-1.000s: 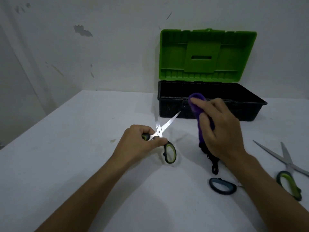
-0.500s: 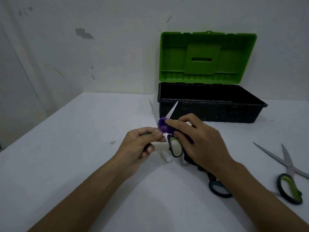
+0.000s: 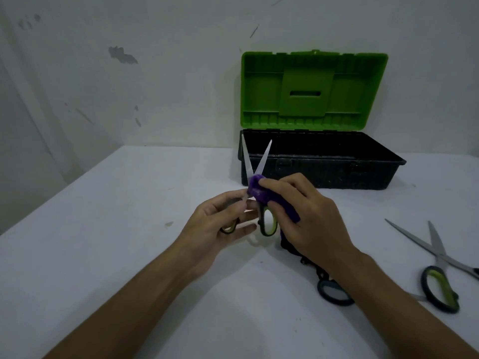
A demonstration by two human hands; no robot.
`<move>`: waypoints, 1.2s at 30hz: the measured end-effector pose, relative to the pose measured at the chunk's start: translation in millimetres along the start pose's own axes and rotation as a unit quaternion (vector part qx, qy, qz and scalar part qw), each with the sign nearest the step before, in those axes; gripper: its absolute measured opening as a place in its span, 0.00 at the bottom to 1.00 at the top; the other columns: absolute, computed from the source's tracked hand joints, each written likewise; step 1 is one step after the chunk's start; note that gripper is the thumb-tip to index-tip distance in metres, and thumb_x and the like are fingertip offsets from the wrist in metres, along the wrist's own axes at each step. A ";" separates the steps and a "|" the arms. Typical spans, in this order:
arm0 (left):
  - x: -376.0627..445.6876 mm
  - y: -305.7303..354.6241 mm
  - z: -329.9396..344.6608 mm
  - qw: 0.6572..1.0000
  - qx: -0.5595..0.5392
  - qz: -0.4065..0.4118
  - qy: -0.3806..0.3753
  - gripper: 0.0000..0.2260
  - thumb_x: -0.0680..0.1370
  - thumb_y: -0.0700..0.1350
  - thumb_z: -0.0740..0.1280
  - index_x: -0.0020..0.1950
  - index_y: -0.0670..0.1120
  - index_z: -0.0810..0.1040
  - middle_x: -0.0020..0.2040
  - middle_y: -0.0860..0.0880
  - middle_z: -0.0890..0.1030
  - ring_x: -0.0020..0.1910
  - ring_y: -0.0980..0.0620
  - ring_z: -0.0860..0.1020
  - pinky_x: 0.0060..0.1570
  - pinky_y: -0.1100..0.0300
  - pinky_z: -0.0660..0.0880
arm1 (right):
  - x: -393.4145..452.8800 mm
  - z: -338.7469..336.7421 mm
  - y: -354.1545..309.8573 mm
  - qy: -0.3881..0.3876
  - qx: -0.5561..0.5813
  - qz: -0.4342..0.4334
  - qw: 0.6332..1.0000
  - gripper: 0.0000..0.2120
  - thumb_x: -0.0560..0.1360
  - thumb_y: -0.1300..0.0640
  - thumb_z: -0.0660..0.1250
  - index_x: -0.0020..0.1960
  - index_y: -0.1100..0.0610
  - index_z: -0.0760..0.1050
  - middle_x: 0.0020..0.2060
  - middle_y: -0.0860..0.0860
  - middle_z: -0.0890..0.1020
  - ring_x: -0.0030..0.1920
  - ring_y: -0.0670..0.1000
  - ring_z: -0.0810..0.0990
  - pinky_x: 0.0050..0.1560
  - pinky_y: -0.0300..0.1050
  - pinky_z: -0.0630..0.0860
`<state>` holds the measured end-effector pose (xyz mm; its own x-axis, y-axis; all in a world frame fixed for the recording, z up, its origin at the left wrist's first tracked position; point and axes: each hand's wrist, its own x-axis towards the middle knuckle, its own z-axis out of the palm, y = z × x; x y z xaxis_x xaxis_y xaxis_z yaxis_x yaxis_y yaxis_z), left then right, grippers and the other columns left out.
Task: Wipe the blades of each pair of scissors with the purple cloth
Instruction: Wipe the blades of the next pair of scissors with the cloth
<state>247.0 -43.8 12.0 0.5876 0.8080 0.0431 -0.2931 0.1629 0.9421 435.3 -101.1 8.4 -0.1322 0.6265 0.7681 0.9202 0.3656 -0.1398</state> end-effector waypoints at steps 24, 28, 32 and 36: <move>3.5 5.6 -11.1 0.958 0.266 0.055 0.092 0.04 0.71 0.41 0.76 0.40 0.41 0.83 0.32 0.44 0.82 0.30 0.47 0.82 0.31 0.60 0.78 | 1.6 -20.8 29.9 0.049 -0.112 0.106 0.987 0.19 0.78 0.54 0.67 0.68 0.52 0.73 0.53 0.50 0.77 0.41 0.51 0.78 0.33 0.41 0.75; 3.8 5.8 -11.2 0.961 0.257 0.038 0.092 0.05 0.71 0.42 0.76 0.40 0.41 0.83 0.31 0.44 0.82 0.29 0.47 0.82 0.33 0.57 0.79 | 2.1 -8.7 -5.3 -0.009 -0.065 0.010 0.998 0.18 0.77 0.52 0.68 0.66 0.53 0.74 0.53 0.49 0.78 0.42 0.47 0.77 0.34 0.39 0.75; 2.0 10.4 -14.6 0.952 0.290 0.052 0.078 0.07 0.71 0.43 0.76 0.42 0.40 0.82 0.30 0.47 0.82 0.28 0.47 0.82 0.30 0.60 0.78 | 4.4 2.8 -7.5 -0.037 -0.083 0.006 0.996 0.16 0.77 0.51 0.68 0.63 0.51 0.77 0.49 0.48 0.77 0.35 0.44 0.72 0.29 0.37 0.69; 3.8 11.3 -16.4 0.954 0.287 0.035 0.073 0.07 0.71 0.42 0.76 0.42 0.39 0.83 0.29 0.45 0.81 0.27 0.46 0.81 0.30 0.60 0.78 | 5.4 -11.2 17.2 0.016 -0.116 0.100 0.988 0.16 0.79 0.50 0.64 0.64 0.52 0.77 0.49 0.48 0.76 0.35 0.50 0.76 0.29 0.41 0.73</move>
<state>233.6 -29.6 17.4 0.4578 0.8827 0.1059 0.1583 -0.1981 0.9673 454.6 -99.1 17.1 0.0683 0.6471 0.7593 0.9871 0.0667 -0.1456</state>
